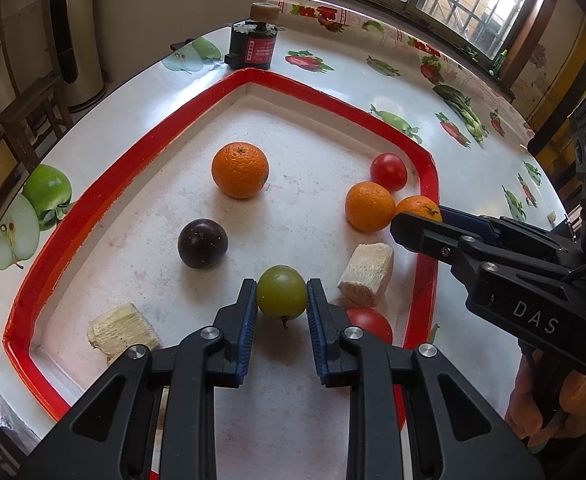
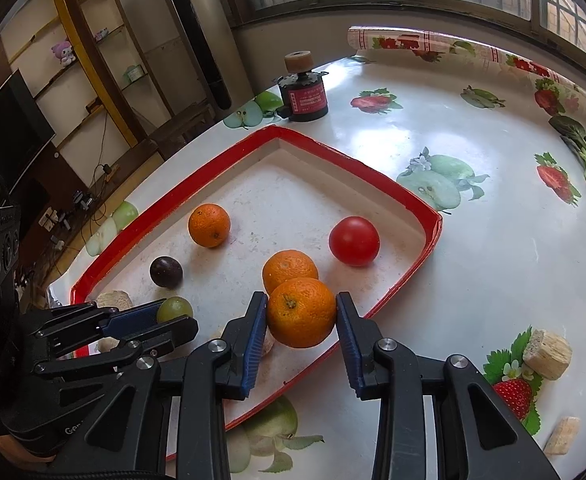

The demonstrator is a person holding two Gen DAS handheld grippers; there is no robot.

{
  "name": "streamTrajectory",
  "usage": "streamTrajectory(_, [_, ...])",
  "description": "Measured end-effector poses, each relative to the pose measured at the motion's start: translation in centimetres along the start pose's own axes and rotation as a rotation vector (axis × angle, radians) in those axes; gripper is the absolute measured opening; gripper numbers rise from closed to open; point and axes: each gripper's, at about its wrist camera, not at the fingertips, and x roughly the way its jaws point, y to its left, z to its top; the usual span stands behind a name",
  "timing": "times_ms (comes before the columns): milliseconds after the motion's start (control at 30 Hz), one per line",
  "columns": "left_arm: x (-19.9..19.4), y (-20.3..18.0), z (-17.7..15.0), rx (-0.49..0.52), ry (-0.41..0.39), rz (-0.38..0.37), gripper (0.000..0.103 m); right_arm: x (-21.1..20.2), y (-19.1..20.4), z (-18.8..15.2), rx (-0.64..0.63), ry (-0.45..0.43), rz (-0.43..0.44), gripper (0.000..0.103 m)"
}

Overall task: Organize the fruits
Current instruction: 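Open the left gripper to drop the green tomato while the right gripper releases the orange, then withdraw both open tools from the tray toward the beige pieces on the cloth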

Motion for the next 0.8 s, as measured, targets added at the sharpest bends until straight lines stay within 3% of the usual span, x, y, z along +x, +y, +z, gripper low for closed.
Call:
streamTrajectory(200, [-0.3,0.0,-0.3,-0.006,0.011,0.007,0.024,-0.1,0.2,0.0,-0.002,0.007,0.011,0.042])
streamTrajectory(333, [-1.0,-0.1,-0.5,-0.005,-0.008,0.015,0.041,-0.8,0.5,-0.1,-0.007,-0.011,0.003,0.05])
streamTrajectory(800, [-2.8,-1.2,-0.8,0.015,-0.028,0.017,0.041,-4.8,-0.7,-2.0,0.02,-0.059,0.0,0.051])
